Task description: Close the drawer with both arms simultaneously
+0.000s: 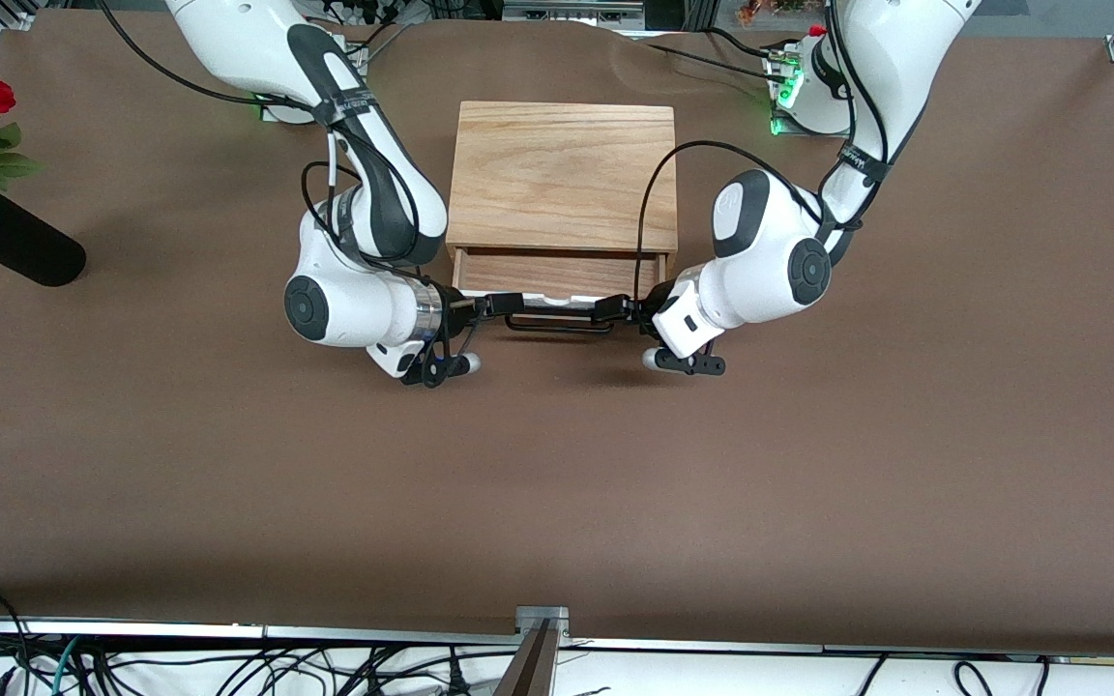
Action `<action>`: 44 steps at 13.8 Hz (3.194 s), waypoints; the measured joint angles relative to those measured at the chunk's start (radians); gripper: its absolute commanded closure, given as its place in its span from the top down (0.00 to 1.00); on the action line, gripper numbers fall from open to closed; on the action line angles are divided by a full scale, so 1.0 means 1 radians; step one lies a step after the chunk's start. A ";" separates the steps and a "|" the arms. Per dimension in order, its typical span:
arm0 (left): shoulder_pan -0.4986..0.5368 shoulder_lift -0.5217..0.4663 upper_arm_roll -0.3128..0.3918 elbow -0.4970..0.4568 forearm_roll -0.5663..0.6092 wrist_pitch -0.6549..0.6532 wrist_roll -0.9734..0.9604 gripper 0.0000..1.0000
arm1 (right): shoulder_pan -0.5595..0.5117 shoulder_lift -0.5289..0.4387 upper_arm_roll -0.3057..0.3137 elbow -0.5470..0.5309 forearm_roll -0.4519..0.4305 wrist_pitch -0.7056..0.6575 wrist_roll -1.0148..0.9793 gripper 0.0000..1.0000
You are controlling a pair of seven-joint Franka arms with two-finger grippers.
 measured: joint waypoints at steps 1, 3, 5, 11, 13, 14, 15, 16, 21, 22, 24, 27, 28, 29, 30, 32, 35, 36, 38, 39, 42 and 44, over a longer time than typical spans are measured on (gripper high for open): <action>0.000 0.000 -0.004 -0.002 0.000 0.000 -0.004 1.00 | 0.000 -0.008 0.003 -0.014 0.000 0.010 0.000 1.00; 0.000 0.000 -0.006 -0.003 0.000 -0.005 -0.007 1.00 | 0.000 -0.025 0.009 -0.038 0.000 0.029 0.000 1.00; 0.001 -0.002 -0.011 -0.003 0.000 -0.026 -0.007 1.00 | 0.000 -0.041 0.014 -0.064 0.002 0.036 0.000 1.00; 0.004 -0.005 -0.032 -0.003 0.000 -0.245 -0.007 1.00 | 0.002 -0.112 0.058 -0.182 0.015 0.004 0.022 1.00; 0.006 -0.006 -0.032 0.000 0.000 -0.274 -0.006 1.00 | 0.002 -0.119 0.062 -0.189 0.017 0.008 0.025 1.00; 0.007 -0.006 -0.032 0.002 0.000 -0.279 -0.005 1.00 | 0.002 -0.119 0.062 -0.190 0.018 0.008 0.025 1.00; 0.008 -0.005 -0.032 0.004 0.000 -0.284 -0.004 1.00 | 0.001 -0.119 0.062 -0.190 0.019 0.008 0.025 1.00; 0.010 -0.005 -0.032 0.006 0.000 -0.290 -0.003 1.00 | 0.001 -0.120 0.062 -0.189 0.020 0.008 0.025 1.00; 0.033 -0.062 -0.034 0.033 0.019 -0.360 -0.001 1.00 | -0.010 -0.134 -0.041 -0.105 0.002 -0.110 0.024 1.00; 0.045 -0.100 -0.033 0.045 0.049 -0.374 -0.003 1.00 | -0.026 -0.134 -0.073 -0.056 -0.022 -0.170 0.024 1.00; 0.075 -0.173 -0.032 0.060 0.109 -0.387 -0.006 1.00 | -0.077 -0.134 -0.102 0.027 -0.103 -0.246 0.024 1.00; 0.106 -0.246 -0.011 0.063 0.286 -0.392 0.000 1.00 | -0.110 -0.139 -0.124 0.073 -0.242 -0.264 0.024 1.00; 0.110 -0.260 -0.004 0.065 0.365 -0.392 0.007 1.00 | -0.110 -0.150 -0.140 0.080 -0.299 -0.264 0.024 1.00; 0.111 -0.272 0.005 0.073 0.437 -0.392 0.017 1.00 | -0.110 -0.170 -0.157 0.086 -0.368 -0.264 0.023 1.00; 0.111 -0.286 0.021 0.082 0.501 -0.399 0.024 1.00 | -0.110 -0.199 -0.170 0.090 -0.443 -0.264 0.023 1.00; 0.112 -0.324 0.064 0.099 0.611 -0.427 0.057 1.00 | -0.110 -0.271 -0.195 0.093 -0.563 -0.271 0.023 1.00; 0.115 -0.406 0.134 0.107 0.660 -0.488 0.076 1.00 | -0.110 -0.351 -0.256 0.094 -0.646 -0.307 -0.022 1.00; 0.118 -0.433 0.159 0.107 0.661 -0.514 0.078 1.00 | -0.111 -0.369 -0.272 0.096 -0.646 -0.342 -0.035 1.00; 0.121 -0.474 0.221 0.113 0.662 -0.552 0.082 1.00 | -0.111 -0.393 -0.277 0.117 -0.647 -0.434 -0.039 1.00; 0.122 -0.486 0.249 0.131 0.662 -0.590 0.089 1.00 | -0.109 -0.399 -0.277 0.134 -0.649 -0.473 -0.039 1.00; 0.122 -0.502 0.278 0.216 0.685 -0.706 0.101 1.00 | -0.109 -0.401 -0.292 0.160 -0.650 -0.510 -0.039 1.00; 0.118 -0.503 0.280 0.252 0.744 -0.748 0.131 1.00 | -0.110 -0.413 -0.302 0.165 -0.650 -0.524 -0.039 1.00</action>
